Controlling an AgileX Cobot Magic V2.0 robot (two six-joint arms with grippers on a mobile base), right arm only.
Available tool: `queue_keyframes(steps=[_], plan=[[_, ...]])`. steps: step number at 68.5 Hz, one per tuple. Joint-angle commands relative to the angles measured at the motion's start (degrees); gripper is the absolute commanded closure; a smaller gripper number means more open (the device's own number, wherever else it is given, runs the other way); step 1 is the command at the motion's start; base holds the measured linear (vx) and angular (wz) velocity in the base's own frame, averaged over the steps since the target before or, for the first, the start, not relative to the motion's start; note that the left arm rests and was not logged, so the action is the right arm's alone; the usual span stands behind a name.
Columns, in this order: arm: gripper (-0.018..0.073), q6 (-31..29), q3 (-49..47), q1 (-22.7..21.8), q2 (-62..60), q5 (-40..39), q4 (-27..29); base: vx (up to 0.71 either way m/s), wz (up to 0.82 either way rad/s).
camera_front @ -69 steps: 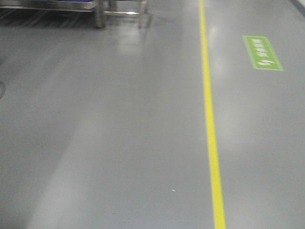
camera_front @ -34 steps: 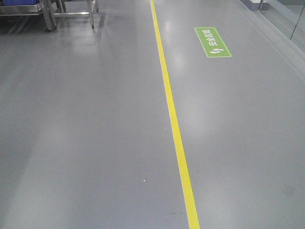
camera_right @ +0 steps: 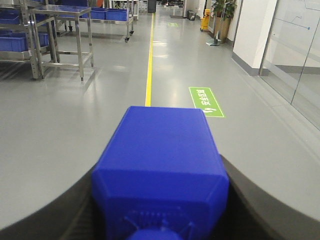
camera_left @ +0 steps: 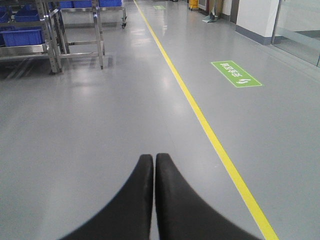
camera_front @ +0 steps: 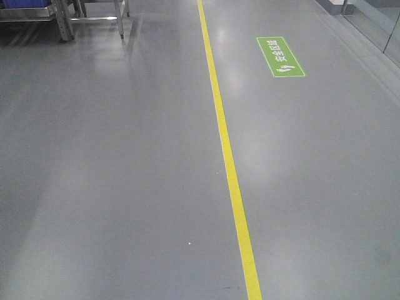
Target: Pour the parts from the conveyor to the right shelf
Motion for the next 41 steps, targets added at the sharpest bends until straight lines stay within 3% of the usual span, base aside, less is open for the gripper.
queue_keyframes(steps=[1,41], plan=[[0.0568,-0.36,-1.63,-0.32,0.83,-4.71,0.20,0.12,-0.06],[0.0568,-0.36,-1.63,-0.32,0.83,-4.71,0.20,0.21,-0.14]])
